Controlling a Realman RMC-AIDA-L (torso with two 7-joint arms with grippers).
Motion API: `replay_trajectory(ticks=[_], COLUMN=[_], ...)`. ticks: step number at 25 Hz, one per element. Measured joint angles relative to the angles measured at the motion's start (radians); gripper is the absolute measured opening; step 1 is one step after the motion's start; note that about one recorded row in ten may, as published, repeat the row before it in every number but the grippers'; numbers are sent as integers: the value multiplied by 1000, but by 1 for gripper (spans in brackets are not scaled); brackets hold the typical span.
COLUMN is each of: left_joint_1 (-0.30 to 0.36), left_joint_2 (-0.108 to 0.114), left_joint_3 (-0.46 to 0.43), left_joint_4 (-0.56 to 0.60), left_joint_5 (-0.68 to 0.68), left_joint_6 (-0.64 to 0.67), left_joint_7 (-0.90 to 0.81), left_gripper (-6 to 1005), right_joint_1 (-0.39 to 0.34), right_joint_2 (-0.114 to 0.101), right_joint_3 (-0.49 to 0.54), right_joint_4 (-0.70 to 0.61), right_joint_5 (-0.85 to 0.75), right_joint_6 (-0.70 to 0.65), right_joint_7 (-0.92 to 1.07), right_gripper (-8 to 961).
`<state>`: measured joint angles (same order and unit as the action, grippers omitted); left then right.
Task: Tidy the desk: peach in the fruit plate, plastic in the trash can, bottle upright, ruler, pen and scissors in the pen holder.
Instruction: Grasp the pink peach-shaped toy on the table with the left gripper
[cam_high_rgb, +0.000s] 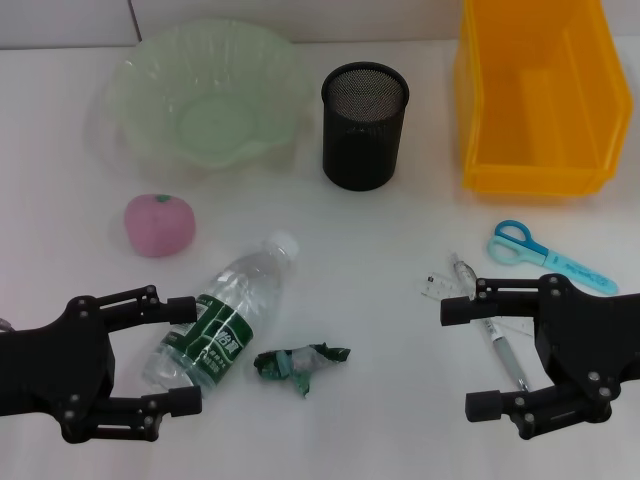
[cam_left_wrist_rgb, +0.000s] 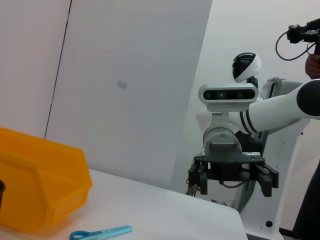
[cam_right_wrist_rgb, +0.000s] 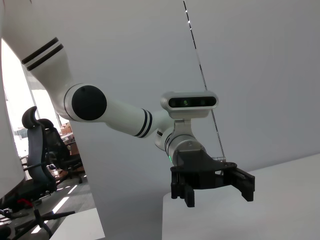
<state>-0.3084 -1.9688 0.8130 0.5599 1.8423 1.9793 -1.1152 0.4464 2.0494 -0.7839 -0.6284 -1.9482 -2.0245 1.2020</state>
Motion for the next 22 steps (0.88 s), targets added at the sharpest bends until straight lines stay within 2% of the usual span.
replay_trajectory(ticks=[15, 19, 20, 22], left_joint_1=[0, 0, -4, -16], left_joint_2=[1, 1, -1, -3], left_joint_3=[-1, -2, -2, -2], left_joint_4=[8, 120, 204, 293], left_joint_5=[-2, 0, 7, 32], left_joint_6=[3, -7, -24, -53], left_joint_7=[-26, -162, -266, -373], left_gripper=[859, 859, 859, 859], right_joint_1=[2, -1, -4, -10], right_joint_2=[0, -1, -3, -4], right_joint_3=[3, 10, 11, 11], right_joint_4=[3, 4, 4, 5], right_joint_5=[0, 0, 0, 0], right_joint_6=[0, 5, 9, 22], right_joint_7=[1, 1, 1, 1], right_gripper=[832, 832, 832, 832])
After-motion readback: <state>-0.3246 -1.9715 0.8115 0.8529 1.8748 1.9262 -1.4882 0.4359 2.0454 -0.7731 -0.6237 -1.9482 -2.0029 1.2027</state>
